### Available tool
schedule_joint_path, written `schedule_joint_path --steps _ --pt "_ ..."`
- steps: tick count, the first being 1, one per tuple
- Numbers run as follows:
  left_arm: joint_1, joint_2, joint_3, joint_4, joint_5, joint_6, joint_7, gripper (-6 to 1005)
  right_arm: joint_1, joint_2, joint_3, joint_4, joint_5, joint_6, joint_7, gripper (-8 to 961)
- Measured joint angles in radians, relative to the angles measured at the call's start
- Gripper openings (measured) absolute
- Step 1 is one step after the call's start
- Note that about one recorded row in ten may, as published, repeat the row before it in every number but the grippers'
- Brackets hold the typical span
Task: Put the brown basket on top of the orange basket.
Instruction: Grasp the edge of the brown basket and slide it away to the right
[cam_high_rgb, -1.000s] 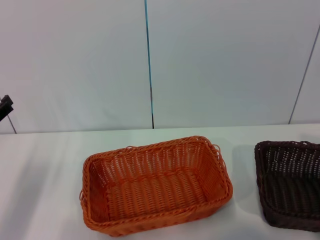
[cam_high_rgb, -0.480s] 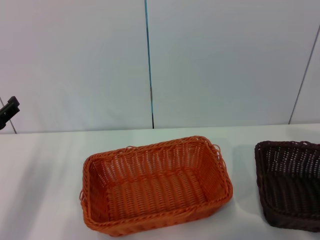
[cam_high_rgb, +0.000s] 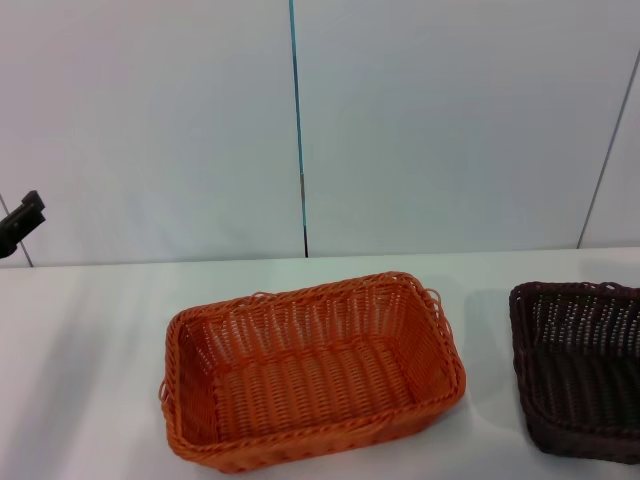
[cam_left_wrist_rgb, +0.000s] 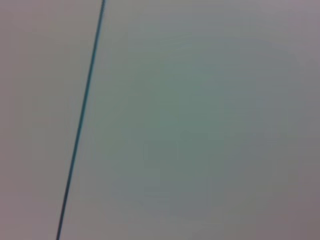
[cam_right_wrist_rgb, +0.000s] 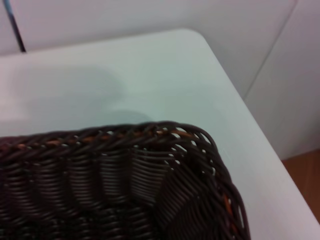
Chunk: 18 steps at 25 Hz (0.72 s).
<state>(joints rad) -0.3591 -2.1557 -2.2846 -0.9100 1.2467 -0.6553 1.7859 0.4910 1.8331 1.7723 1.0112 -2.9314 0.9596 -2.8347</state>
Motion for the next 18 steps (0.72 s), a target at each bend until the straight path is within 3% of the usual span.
schedule_joint_path --steps 12,18 --pt "-0.008 0.001 0.004 0.000 0.019 0.003 -0.005 935 0.090 -0.013 -0.014 -0.196 0.000 -0.097 0.000 878" --pt "-0.009 0.001 0.012 0.000 0.019 0.011 -0.005 935 0.112 -0.012 -0.016 -0.229 0.000 -0.114 0.000 877"
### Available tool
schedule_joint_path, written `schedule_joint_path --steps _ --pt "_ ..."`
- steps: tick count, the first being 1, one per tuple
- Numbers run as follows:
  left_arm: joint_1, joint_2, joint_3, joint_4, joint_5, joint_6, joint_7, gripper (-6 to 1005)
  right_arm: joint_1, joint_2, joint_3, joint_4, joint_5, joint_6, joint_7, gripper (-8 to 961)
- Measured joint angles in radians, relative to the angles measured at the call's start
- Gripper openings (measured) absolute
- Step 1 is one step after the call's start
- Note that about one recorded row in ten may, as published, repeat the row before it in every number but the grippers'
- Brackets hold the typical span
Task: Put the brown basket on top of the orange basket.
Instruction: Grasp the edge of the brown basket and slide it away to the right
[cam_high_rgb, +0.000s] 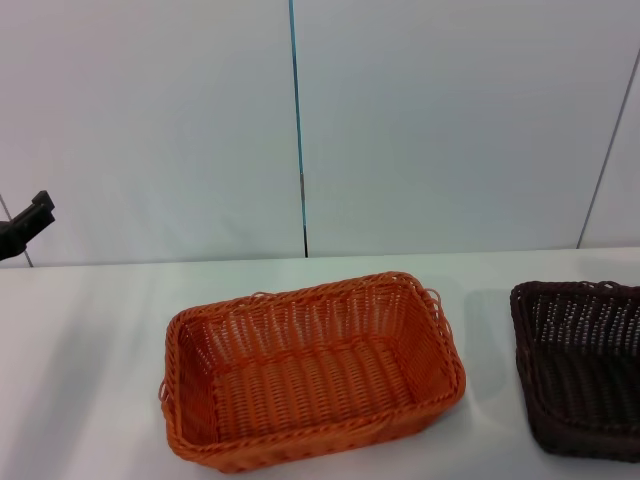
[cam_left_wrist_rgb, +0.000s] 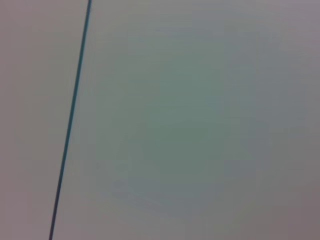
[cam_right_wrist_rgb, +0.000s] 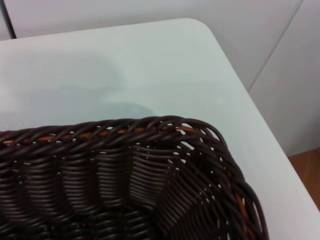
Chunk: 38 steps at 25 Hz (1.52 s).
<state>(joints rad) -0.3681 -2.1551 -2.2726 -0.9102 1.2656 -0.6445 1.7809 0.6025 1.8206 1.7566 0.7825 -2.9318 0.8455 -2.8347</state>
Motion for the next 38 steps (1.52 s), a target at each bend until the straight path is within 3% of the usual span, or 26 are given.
schedule_joint_path --steps 17,33,38 --pt "0.000 0.000 0.001 -0.001 0.005 0.005 0.000 935 0.011 0.003 0.012 0.011 0.000 0.073 0.002 876" --pt "0.004 -0.001 0.000 -0.001 0.015 0.005 0.000 935 0.003 -0.004 -0.051 0.055 -0.001 0.074 0.002 874" --pt "0.002 0.000 -0.003 -0.001 0.015 0.005 0.000 935 0.003 -0.005 -0.072 0.055 -0.001 0.072 0.001 687"
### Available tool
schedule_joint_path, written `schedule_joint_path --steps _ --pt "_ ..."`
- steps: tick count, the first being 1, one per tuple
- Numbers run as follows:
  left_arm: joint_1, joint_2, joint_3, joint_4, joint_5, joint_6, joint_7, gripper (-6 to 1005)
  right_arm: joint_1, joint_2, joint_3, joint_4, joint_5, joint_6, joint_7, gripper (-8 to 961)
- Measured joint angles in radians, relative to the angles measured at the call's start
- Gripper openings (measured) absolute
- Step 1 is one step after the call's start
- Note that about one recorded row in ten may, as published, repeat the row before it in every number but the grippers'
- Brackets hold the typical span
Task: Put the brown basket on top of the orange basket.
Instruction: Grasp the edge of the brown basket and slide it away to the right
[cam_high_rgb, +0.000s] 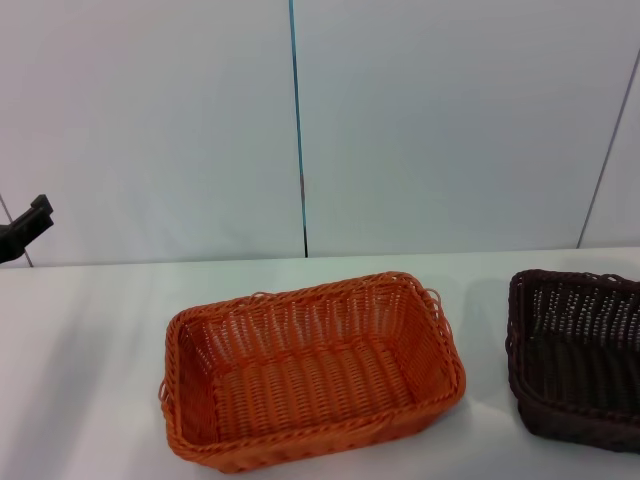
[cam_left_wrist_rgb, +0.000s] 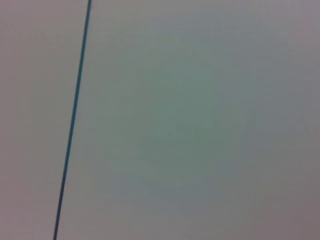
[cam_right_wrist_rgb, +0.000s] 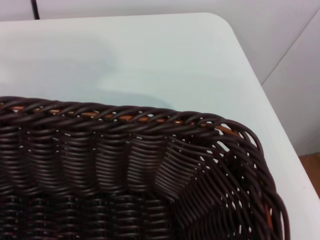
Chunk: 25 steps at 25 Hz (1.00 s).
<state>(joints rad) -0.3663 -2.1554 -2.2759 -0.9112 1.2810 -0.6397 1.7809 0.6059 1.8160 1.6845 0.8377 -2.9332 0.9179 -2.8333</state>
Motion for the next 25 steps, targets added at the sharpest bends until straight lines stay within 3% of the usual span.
schedule_joint_path --steps 13,25 --pt "0.003 0.000 -0.005 0.000 0.000 0.000 -0.001 935 -0.001 0.008 0.006 -0.004 0.000 -0.011 0.000 315" --pt "0.010 -0.001 -0.005 0.001 0.000 0.000 -0.002 935 -0.027 0.008 0.014 0.022 0.001 -0.003 0.001 300"
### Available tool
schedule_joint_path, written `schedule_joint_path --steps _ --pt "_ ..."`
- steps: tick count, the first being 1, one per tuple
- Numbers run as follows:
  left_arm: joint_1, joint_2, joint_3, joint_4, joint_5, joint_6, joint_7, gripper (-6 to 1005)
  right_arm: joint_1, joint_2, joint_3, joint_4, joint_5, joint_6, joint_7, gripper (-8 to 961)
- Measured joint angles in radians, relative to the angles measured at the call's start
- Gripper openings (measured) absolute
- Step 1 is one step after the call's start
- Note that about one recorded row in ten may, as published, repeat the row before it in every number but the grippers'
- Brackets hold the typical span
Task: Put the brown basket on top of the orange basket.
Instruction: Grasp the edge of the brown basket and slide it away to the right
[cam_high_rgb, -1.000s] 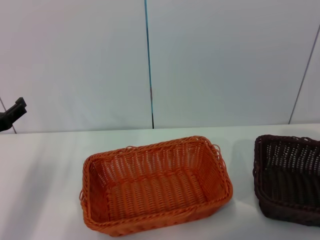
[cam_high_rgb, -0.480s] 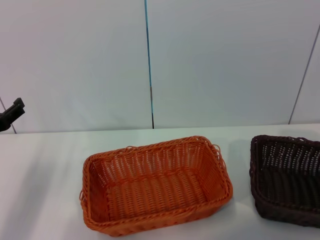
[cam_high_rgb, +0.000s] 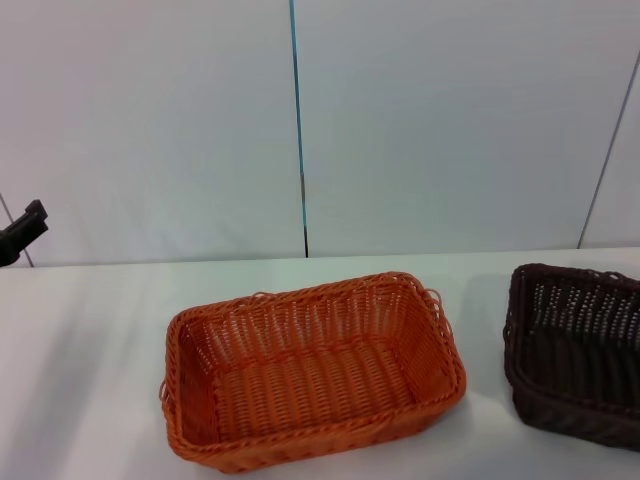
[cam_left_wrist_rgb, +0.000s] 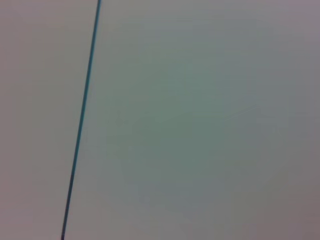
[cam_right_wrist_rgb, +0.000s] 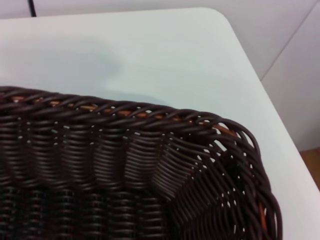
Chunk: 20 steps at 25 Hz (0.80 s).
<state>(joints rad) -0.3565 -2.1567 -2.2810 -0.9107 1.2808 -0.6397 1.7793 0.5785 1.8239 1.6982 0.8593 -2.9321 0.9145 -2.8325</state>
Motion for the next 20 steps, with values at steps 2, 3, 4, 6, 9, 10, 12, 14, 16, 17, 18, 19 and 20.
schedule_joint_path --steps 2,3,4,6,9,10,12,14,16,17,18,19,20 --pt "0.001 0.000 0.000 0.000 0.000 0.000 0.000 935 -0.001 -0.001 0.011 0.003 0.000 0.017 0.000 298" --pt "0.001 0.000 0.001 0.001 0.000 0.000 -0.001 935 -0.001 -0.001 0.019 0.008 0.001 0.030 0.000 297" --pt "0.001 0.000 0.002 0.001 0.000 0.000 -0.002 935 -0.002 -0.001 0.028 0.014 0.001 0.045 0.000 296" --pt "0.001 0.000 0.002 0.003 0.000 0.000 -0.008 935 -0.010 -0.001 0.043 0.047 0.002 0.090 0.000 294" --pt "0.001 0.000 0.004 0.008 0.000 0.000 -0.015 935 -0.034 -0.005 0.067 0.121 0.002 0.159 0.000 292" --pt "0.001 0.000 0.005 0.008 0.000 0.000 -0.015 935 -0.041 -0.006 0.072 0.142 0.002 0.176 0.000 291" --pt "0.002 -0.001 0.007 0.009 0.000 0.000 -0.015 935 -0.061 -0.009 0.087 0.199 0.002 0.223 0.000 270" --pt "0.005 -0.001 0.007 0.010 0.000 0.000 -0.015 935 -0.078 -0.013 0.100 0.242 0.002 0.265 0.000 252" --pt "0.008 -0.002 0.008 0.011 0.000 0.000 -0.015 935 -0.093 -0.024 0.112 0.277 0.002 0.309 -0.001 236" --pt "0.009 -0.002 0.008 0.012 0.000 0.000 -0.015 935 -0.098 -0.031 0.116 0.290 0.002 0.332 -0.001 228" --pt "0.010 -0.002 0.009 0.012 0.000 0.000 -0.015 935 -0.100 -0.039 0.118 0.300 0.002 0.352 -0.002 220" --pt "0.010 -0.003 0.009 0.012 0.000 -0.001 -0.015 935 -0.101 -0.049 0.120 0.309 0.002 0.375 -0.002 212" --pt "0.010 -0.003 0.009 0.012 0.000 -0.001 -0.015 935 -0.101 -0.058 0.120 0.317 0.002 0.393 -0.003 204"
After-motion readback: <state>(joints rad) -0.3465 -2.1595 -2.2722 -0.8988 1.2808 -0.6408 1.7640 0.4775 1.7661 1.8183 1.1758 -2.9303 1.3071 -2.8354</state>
